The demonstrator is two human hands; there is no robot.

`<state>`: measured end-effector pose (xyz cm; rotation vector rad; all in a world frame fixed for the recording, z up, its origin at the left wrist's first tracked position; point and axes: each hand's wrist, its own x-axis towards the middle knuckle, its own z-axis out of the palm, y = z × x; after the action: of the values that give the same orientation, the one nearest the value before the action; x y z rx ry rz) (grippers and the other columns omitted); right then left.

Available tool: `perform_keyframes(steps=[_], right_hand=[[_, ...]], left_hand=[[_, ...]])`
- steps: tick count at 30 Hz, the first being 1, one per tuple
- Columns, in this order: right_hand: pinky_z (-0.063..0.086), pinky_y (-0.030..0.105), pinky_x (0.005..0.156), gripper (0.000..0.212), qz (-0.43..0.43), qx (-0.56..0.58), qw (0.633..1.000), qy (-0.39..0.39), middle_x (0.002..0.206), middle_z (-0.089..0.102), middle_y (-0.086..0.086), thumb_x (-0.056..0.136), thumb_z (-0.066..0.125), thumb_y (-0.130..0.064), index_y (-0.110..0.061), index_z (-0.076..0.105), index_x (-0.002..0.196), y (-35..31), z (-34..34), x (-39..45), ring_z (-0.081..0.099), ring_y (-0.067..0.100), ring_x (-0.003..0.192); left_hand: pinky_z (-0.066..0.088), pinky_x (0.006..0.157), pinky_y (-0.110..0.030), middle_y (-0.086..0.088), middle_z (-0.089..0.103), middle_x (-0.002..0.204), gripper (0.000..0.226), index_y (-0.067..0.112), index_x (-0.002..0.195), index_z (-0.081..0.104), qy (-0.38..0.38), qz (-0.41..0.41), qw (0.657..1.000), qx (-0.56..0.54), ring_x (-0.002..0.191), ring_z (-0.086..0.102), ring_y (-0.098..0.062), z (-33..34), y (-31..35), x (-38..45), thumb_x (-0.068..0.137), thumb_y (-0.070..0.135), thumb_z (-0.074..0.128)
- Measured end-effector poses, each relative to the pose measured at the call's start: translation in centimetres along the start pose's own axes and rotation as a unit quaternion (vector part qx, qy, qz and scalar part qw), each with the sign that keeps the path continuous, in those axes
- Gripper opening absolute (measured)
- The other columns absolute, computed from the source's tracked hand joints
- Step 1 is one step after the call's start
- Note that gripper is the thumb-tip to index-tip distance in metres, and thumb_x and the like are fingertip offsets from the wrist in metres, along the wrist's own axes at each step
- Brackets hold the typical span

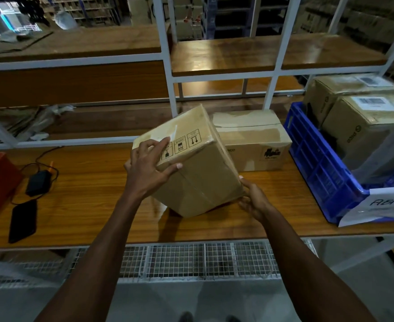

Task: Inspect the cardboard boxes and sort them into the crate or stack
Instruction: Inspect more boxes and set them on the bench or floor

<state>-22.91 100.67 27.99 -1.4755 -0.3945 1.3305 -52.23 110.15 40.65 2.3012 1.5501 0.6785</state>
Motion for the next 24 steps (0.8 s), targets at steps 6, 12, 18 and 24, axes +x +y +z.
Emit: perform_keyframes(steps=[6, 12, 18, 24], right_hand=[[0.065, 0.040, 0.071, 0.059, -0.110, -0.008, 0.992, 0.056, 0.128, 0.065, 0.014, 0.092, 0.072, -0.051, -0.015, 0.053, 0.134, -2.2, 0.3, -0.9, 0.070, 0.028, 0.109], [0.058, 0.038, 0.077, 0.072, -0.217, -0.187, 0.938, 0.193, 0.138, 0.053, 0.003, 0.089, 0.070, -0.061, -0.028, 0.045, 0.147, -4.9, 0.7, -3.6, 0.059, 0.020, 0.113], [0.044, 0.025, 0.062, 0.070, -0.238, -0.335, 0.886, 0.214, 0.140, 0.043, 0.008, 0.092, 0.068, -0.058, -0.031, 0.042, 0.150, -5.7, 1.0, -5.2, 0.051, 0.018, 0.100], [0.050, 0.040, 0.083, 0.068, -0.247, -0.452, 0.820, 0.248, 0.138, 0.047, 0.011, 0.093, 0.062, -0.063, -0.019, 0.047, 0.142, -6.7, 1.5, -5.8, 0.057, 0.030, 0.113]], left_hand=[[0.051, 0.098, -0.051, 0.003, 0.033, 0.149, 0.090, 0.048, 0.153, 0.035, -0.026, -0.035, 0.981, -0.191, 0.135, 0.039, -0.025, 0.4, -3.2, -0.6, 0.074, 0.089, 0.049], [0.045, 0.084, -0.040, 0.004, 0.051, 0.142, 0.070, 0.051, 0.140, 0.051, -0.089, -0.149, 0.929, -0.328, 0.127, 0.051, -0.024, 2.1, -3.3, -2.7, 0.086, 0.090, 0.032], [0.047, 0.100, -0.055, -0.001, 0.063, 0.131, 0.075, 0.045, 0.118, 0.064, -0.156, -0.264, 0.839, -0.450, 0.119, 0.058, -0.029, 4.7, -3.6, -3.6, 0.082, 0.094, 0.021], [0.051, 0.098, -0.054, -0.004, 0.066, 0.125, 0.059, 0.037, 0.123, 0.066, -0.190, -0.264, 0.842, -0.430, 0.115, 0.060, -0.033, 4.3, -3.7, -1.1, 0.094, 0.079, 0.035]])
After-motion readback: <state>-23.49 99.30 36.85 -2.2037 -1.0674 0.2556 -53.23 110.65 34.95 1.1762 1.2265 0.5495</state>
